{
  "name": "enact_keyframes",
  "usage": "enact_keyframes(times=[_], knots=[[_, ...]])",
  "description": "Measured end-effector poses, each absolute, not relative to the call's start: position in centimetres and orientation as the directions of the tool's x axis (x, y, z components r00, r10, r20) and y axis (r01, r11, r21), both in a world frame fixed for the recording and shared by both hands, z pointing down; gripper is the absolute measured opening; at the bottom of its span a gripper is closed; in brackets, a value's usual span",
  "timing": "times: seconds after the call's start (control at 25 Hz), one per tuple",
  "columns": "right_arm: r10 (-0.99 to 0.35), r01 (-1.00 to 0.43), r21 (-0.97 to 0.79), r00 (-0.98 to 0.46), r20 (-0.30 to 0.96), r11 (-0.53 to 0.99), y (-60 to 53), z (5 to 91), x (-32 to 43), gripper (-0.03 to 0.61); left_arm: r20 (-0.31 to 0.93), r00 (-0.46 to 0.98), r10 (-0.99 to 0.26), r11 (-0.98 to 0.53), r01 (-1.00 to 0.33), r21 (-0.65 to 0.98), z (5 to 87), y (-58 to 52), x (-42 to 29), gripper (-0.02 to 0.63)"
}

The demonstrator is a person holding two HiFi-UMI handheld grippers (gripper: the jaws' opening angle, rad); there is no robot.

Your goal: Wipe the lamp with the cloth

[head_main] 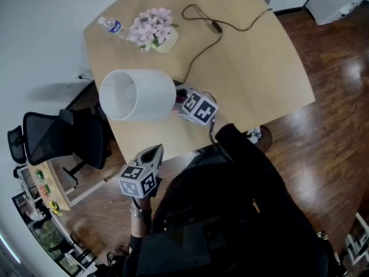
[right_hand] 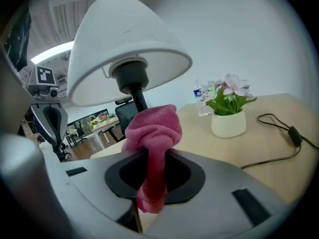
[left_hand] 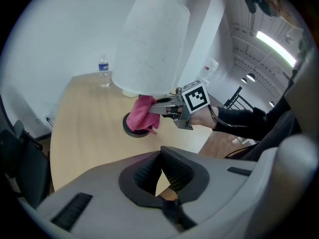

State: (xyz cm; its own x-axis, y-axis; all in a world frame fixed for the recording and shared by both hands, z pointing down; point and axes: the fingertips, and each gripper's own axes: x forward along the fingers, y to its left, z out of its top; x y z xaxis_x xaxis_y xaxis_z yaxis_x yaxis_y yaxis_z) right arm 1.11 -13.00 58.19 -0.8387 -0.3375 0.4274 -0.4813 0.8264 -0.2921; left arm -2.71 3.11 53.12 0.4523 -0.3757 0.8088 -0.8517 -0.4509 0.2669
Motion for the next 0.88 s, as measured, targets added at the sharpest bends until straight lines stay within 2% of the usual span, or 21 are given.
enact_keyframes(times=[0.48, 0.68, 0.88], knots=[[-0.318, -0.566, -0.238, -0.708, 0.631, 0.789, -12.3, 65.4, 1.3, 0.069, 0.814, 0.464, -0.349, -0.464, -0.84, 0.28, 54.3, 3.9, -3.1, 0.002], [-0.342, -0.615, -0.159, -0.614, 0.711, 0.773, -12.4, 64.9, 3.5, 0.067, 0.811, 0.472, -0.347, -0.479, -0.832, 0.28, 54.2, 3.5, -2.6, 0.002], [-0.33, -0.676, -0.16, -0.534, 0.778, 0.719, -11.9, 67.1, 6.9, 0.067, 0.803, 0.476, -0.357, -0.487, -0.829, 0.275, 53.9, 2.9, -2.2, 0.002]])
